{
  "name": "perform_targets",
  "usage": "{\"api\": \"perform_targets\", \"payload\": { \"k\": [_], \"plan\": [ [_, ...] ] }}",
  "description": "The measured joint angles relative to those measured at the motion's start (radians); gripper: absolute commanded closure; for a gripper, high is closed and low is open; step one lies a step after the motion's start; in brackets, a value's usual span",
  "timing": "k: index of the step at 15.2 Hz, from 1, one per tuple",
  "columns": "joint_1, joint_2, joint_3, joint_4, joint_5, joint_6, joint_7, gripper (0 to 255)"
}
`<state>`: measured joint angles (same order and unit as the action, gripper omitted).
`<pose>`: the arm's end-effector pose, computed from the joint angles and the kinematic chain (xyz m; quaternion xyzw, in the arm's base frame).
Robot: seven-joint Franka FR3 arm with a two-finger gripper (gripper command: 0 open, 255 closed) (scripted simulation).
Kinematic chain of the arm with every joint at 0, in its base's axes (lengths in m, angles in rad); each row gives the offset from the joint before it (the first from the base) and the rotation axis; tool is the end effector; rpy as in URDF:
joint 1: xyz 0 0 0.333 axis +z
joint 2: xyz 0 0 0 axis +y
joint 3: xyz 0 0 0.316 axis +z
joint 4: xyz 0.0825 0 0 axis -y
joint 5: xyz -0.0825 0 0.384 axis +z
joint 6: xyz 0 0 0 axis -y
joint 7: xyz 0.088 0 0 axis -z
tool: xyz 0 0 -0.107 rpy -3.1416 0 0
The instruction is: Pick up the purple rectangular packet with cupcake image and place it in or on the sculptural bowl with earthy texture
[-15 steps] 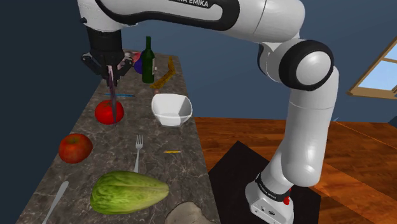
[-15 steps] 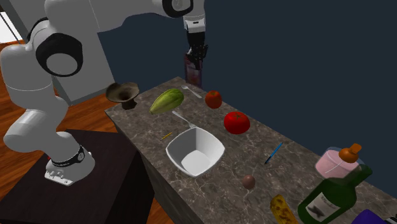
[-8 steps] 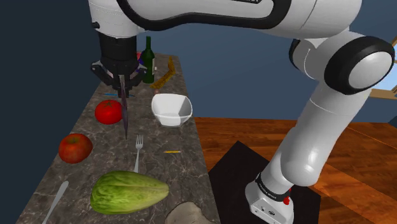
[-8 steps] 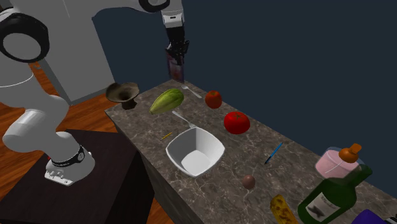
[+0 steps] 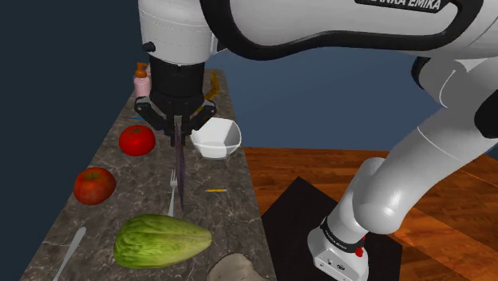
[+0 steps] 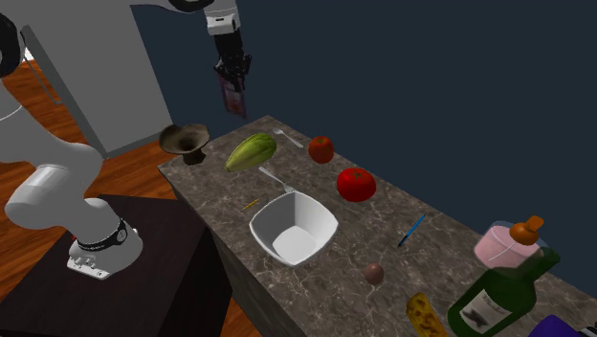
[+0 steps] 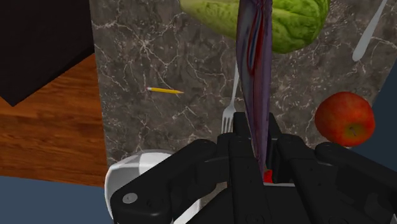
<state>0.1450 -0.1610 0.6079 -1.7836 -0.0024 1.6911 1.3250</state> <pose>0.3660 0.3725 0.6041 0.9575 -0.2837 0.0506 0.0068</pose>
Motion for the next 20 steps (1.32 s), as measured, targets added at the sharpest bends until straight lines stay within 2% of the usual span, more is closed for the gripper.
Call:
{"api": "perform_targets", "payload": {
  "k": [10, 20],
  "plan": [
    [0.094, -0.254, 0.025, -0.146, 0.146, -0.071, 0.080, 255],
    [0.187, -0.407, 0.087, -0.177, 0.254, -0.163, 0.213, 255]
  ]
}}
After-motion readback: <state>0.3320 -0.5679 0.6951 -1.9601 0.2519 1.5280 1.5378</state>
